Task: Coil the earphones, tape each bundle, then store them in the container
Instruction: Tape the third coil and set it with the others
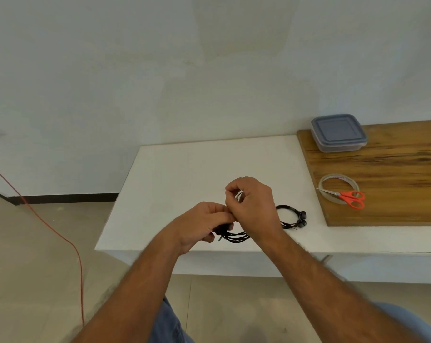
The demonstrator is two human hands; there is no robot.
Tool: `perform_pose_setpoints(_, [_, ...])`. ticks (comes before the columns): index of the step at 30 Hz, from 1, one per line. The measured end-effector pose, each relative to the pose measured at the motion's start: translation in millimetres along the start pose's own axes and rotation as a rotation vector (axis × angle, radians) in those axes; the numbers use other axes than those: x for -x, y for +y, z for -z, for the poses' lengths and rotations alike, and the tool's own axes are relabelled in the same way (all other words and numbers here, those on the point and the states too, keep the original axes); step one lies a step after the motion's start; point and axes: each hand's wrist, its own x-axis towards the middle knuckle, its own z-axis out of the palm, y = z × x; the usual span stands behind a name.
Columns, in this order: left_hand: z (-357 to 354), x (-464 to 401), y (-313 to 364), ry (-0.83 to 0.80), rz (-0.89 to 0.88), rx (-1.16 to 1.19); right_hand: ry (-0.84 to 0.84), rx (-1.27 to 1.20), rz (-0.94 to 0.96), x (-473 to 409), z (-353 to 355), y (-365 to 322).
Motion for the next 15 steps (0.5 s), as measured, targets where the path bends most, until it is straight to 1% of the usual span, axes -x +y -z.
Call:
perform_pose_setpoints(4, [-9.6,4.3,-1.7,0.156,-0.124,-0.158,0.032,0.045,-0.033,-4.5,-2.6,2.6])
perform_pose_setpoints(9, [-17.2,6.2,-13.2,0.329,-0.24,-0.267,0.102,-0.11,-0.205,-10.0,0.0,5.2])
perform_pose_setpoints(12, [-20.9,2.8,-14.7,0.417,-0.277,-0.343,0.11,-0.144,-0.242,-12.3,-3.0,4.6])
perform_pose_setpoints(15, [-22.9,-3.4,-17.2,0.499,-0.29,-0.358,0.114,-0.138,-0.255,-15.3,-7.4,7.4])
